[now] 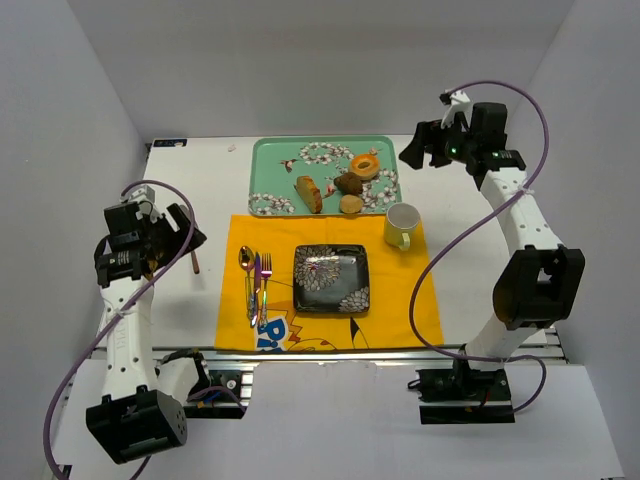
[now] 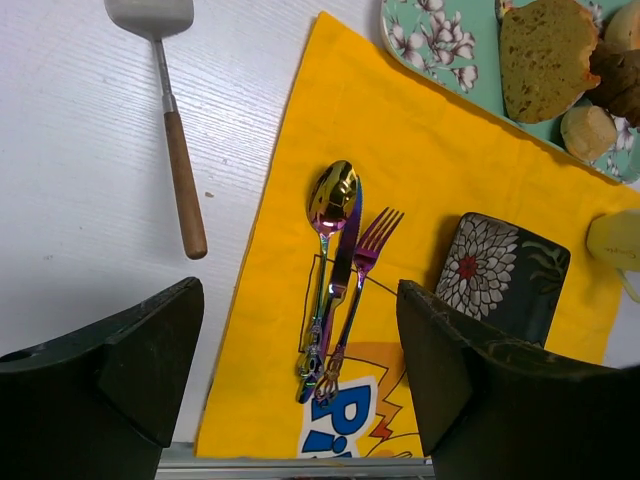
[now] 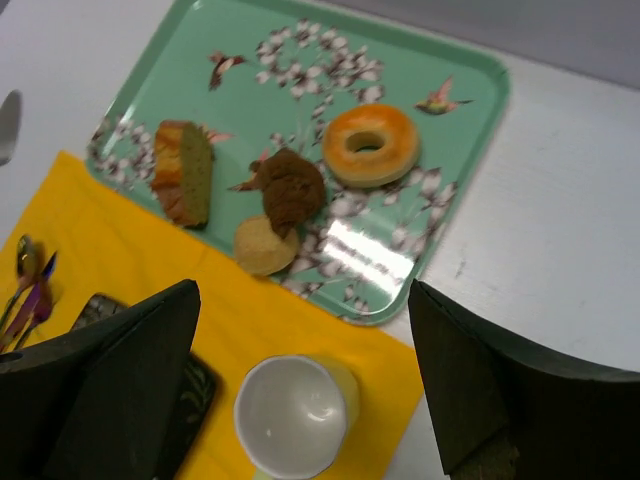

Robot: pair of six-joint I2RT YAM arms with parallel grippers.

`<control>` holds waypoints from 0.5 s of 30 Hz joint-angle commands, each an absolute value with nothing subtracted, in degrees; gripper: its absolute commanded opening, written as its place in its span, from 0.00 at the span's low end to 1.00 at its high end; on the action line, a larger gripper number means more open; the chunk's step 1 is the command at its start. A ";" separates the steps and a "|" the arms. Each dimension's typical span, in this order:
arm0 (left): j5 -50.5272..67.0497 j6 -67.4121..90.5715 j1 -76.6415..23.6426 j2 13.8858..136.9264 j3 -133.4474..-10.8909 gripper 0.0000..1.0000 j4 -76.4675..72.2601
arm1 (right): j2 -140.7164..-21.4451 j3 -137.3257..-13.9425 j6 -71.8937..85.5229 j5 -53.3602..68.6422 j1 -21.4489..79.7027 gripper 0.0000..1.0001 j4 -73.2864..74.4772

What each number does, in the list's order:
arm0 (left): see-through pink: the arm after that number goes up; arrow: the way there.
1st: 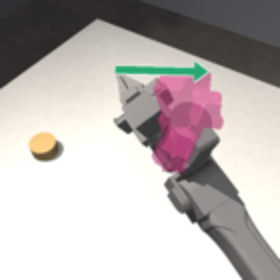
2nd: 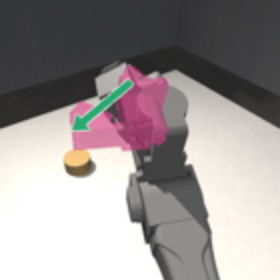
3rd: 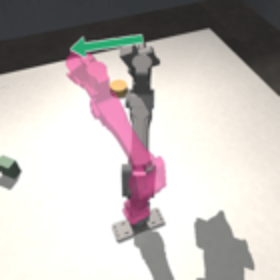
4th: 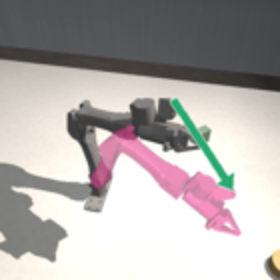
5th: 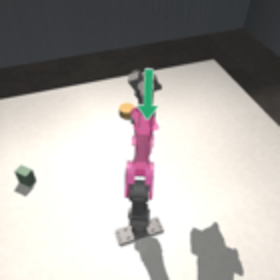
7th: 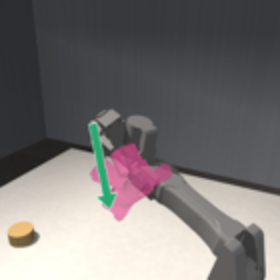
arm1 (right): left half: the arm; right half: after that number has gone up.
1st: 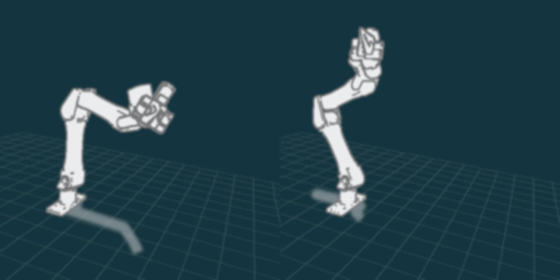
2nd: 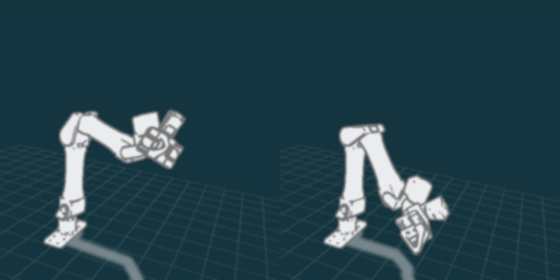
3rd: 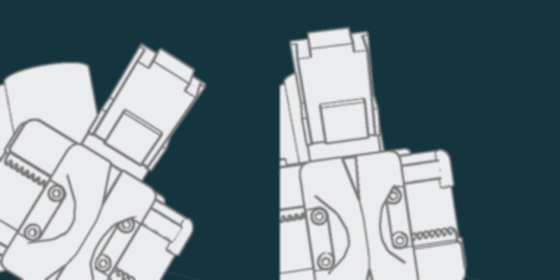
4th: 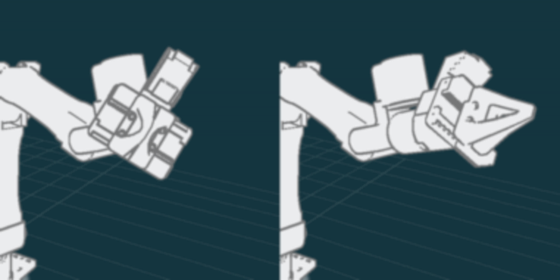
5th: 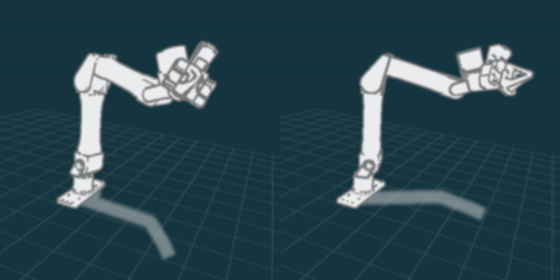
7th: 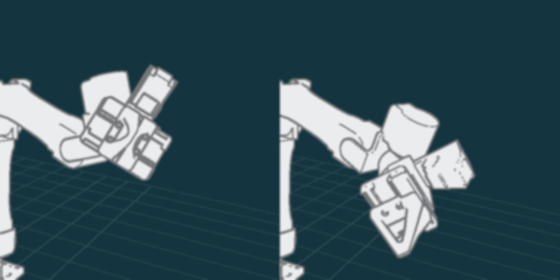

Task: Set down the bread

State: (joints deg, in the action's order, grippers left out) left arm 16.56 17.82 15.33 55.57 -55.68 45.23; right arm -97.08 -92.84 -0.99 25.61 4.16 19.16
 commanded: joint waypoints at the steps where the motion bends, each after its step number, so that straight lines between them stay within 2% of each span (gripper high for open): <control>1: 18.28 17.14 15.65 53.35 -53.97 0.87 44.12 | -93.70 -86.32 0.18 38.72 2.99 0.89 12.41; 3: 17.76 17.23 15.73 53.00 -52.91 0.86 44.03 | -92.55 -83.07 -7.33 54.93 -0.41 0.89 5.82; 4: 17.32 17.23 15.73 52.48 -52.30 0.85 44.12 | -92.29 -81.23 -8.86 74.16 -1.74 0.89 3.89; 5: 16.10 17.23 15.73 52.38 -51.95 0.83 44.12 | -92.11 -80.34 -7.14 78.27 -0.71 0.79 -2.31; 7: 13.46 18.45 15.73 52.12 -51.16 0.71 44.03 | -91.32 -81.02 -8.14 76.56 2.44 0.69 0.85; 8: 12.40 18.63 15.65 52.29 -50.37 0.64 43.95 | -90.80 -81.99 -12.96 75.16 5.94 0.54 5.66; 9: 10.22 19.94 15.64 52.47 -50.10 0.54 43.68 | -89.49 -82.87 -18.49 68.79 8.06 0.41 15.54; 10: 9.41 20.30 15.64 52.99 -49.92 0.53 42.81 | -88.86 -83.14 -25.59 65.34 10.70 0.31 18.51; 12: 8.45 20.30 15.73 53.52 -49.22 0.51 40.88 | -86.76 -81.66 -27.94 59.19 16.60 0.31 20.83; 13: 7.83 20.48 15.73 53.79 -49.31 0.58 39.83 | -85.97 -80.17 -24.56 57.32 18.18 0.35 19.18; 14: 7.47 20.30 15.73 54.40 -49.39 0.65 39.38 | -85.00 -76.76 -22.09 55.30 20.80 0.44 16.81; 15: 6.86 20.22 15.73 54.75 -49.39 0.69 38.94 | -83.42 -75.16 -21.02 52.50 21.87 0.47 14.53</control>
